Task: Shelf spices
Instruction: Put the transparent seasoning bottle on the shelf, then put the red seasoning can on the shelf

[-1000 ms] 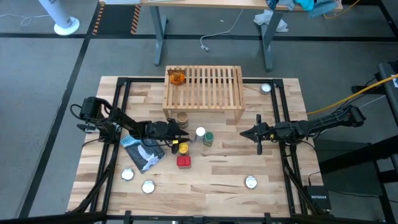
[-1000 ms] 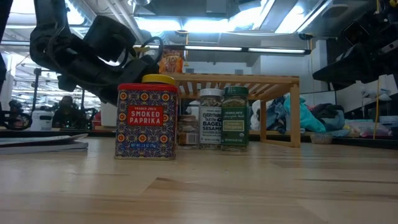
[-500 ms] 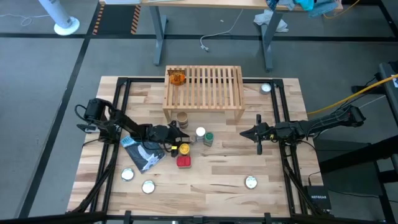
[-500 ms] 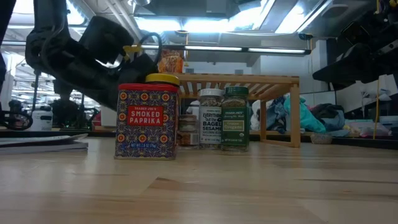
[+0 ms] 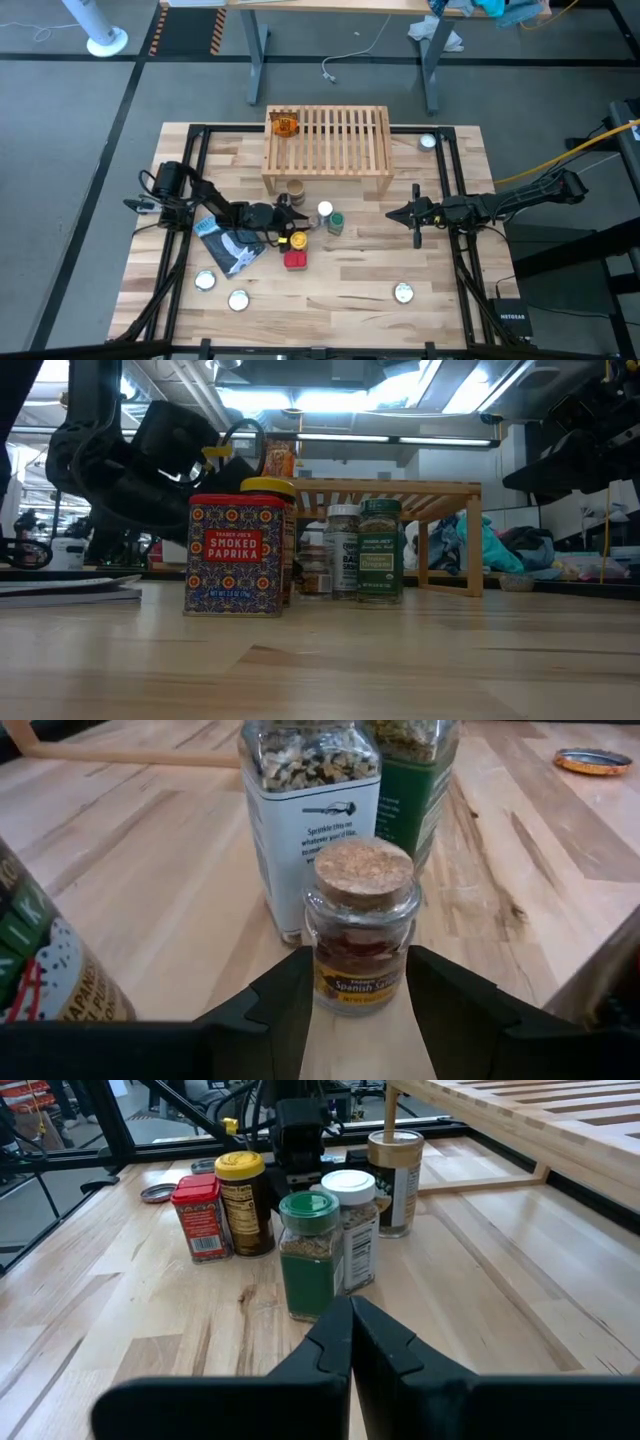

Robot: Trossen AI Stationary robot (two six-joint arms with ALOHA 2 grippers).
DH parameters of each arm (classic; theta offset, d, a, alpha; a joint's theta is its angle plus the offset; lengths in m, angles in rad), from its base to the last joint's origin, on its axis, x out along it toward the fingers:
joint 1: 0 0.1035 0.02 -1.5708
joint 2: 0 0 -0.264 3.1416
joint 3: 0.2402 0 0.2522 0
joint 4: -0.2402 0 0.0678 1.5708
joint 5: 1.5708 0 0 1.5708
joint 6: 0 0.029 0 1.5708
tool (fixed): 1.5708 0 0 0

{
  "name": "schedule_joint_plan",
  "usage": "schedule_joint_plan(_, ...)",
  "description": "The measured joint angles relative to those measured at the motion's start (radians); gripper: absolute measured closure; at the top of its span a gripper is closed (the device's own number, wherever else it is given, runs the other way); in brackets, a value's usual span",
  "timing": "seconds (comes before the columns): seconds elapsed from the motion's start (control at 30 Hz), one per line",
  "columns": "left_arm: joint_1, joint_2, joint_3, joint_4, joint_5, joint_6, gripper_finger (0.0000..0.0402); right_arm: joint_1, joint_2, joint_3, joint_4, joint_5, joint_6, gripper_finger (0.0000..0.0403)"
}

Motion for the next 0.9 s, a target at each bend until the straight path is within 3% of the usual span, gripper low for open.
schedule_joint_plan(0.6, -0.012, 0.008, 0.017, 0.007, -0.011, -0.013, 0.0246, 0.0, 0.0, 0.0, 0.0, 0.0, 0.0, 0.0395)
schedule_joint_plan(0.9, -0.115, -0.001, -0.015, 0.092, -0.219, 0.08, 0.0247, 0.0, 0.0, 0.0, 0.0, 0.0, 0.0, 0.0395)
